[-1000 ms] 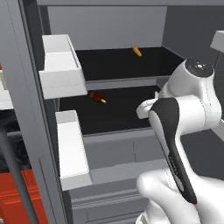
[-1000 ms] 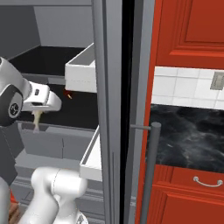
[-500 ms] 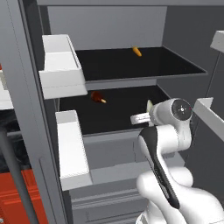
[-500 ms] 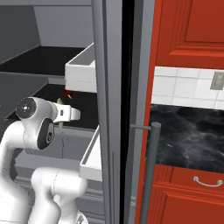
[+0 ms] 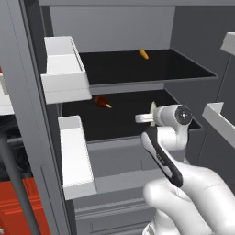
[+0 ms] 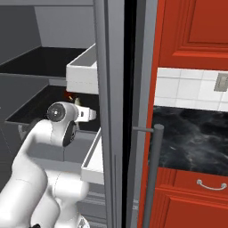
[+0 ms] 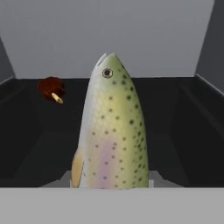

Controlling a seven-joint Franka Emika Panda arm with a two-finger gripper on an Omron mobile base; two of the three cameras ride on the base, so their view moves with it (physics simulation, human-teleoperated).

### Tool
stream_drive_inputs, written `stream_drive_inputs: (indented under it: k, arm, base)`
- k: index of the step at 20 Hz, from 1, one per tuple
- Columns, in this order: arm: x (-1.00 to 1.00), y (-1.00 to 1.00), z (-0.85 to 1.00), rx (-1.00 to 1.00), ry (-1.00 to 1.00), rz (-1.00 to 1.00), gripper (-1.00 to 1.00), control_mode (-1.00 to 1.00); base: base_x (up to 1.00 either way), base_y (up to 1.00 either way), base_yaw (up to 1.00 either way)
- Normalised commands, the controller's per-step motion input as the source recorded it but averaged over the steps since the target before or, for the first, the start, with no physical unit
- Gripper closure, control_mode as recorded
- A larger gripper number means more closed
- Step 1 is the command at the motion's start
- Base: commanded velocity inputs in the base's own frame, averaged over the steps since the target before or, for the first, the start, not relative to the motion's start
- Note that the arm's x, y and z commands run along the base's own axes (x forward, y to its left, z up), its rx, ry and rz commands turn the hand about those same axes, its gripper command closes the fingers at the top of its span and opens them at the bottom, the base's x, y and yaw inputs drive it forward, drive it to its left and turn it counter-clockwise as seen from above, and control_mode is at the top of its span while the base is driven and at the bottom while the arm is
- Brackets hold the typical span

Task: Transport the fish and mushroom to the fridge. Place the fish on the rack containing meat and place the mushroom on the rack containing the vegetable, ensuring meats and vegetables are on different racks.

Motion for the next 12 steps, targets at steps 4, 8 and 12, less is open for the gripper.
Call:
stream_drive_inputs:
  k: [4,8,12]
  arm:
    - [0.68,0.00,0.00,0.00,0.01,0.00,1.00,-1.00]
    - [0.58,0.00,-0.03,0.00,0.00,0.00,1.00,-1.00]
    - [0.61,0.00,-0.33,0.00,0.00,0.00,1.00,-1.00]
  base:
    - [0.00,0.00,0.00]
    - [0.00,0.00,0.00]
    - [0.00,0.00,0.00]
